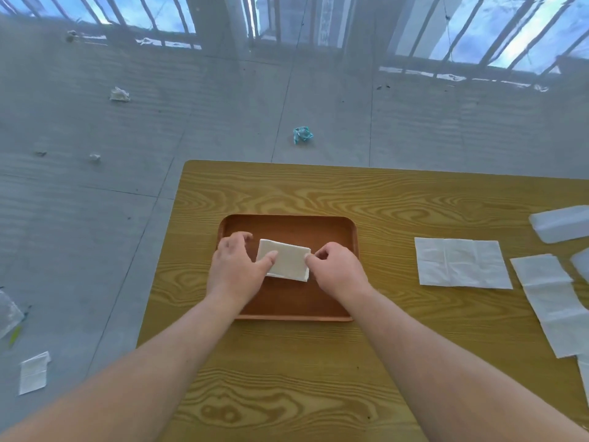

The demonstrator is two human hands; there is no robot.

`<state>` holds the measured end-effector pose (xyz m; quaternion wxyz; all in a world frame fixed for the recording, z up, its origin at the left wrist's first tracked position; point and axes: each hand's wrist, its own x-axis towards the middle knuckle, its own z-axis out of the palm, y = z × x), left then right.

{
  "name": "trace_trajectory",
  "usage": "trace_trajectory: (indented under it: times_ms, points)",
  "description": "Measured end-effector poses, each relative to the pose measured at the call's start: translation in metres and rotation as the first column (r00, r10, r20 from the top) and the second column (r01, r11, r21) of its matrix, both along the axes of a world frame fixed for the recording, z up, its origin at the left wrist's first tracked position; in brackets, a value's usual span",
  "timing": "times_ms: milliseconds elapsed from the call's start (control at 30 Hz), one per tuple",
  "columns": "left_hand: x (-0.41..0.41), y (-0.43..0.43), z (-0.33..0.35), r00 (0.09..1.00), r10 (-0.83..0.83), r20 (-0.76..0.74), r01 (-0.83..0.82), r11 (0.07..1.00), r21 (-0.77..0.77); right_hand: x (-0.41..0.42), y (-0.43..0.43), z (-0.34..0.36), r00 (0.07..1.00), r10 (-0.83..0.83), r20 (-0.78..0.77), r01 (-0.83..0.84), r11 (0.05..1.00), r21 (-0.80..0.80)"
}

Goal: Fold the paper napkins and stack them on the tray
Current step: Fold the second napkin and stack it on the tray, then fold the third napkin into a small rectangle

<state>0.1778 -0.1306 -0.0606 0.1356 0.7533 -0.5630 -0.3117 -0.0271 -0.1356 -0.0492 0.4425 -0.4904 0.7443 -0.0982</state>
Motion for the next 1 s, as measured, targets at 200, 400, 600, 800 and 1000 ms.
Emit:
trace_trajectory:
  times_ms: [200,400,600,800,1000]
  points:
    - [-0.057,0.036,0.000,0.794,-0.532,0.294,0.590,0.790,-0.167,-0.091,0.038,-0.010,0.875,0.030,-0.483,-0.159,0.960,-0.229]
    - [-0.132,0.064,-0.002,0.538,-0.772,0.337,0.840,0.526,-0.135,-0.170,0.079,-0.026,0.843,0.190,-0.503,-0.240,0.970,-0.036]
    - [-0.175,0.076,-0.002,0.392,-0.829,0.399,0.920,0.360,-0.156,-0.174,0.145,-0.028,0.821,0.436,-0.370,-0.517,0.841,-0.156]
    - [-0.191,0.096,-0.012,0.253,-0.842,0.477,0.966,0.249,-0.074,-0.183,0.199,-0.020,0.848,0.450,-0.280,-0.518,0.815,-0.260]
    - [-0.201,0.111,-0.012,0.319,-0.825,0.466,0.944,0.320,-0.081,-0.197,0.213,-0.015,0.816,0.412,-0.406,-0.507,0.847,-0.158]
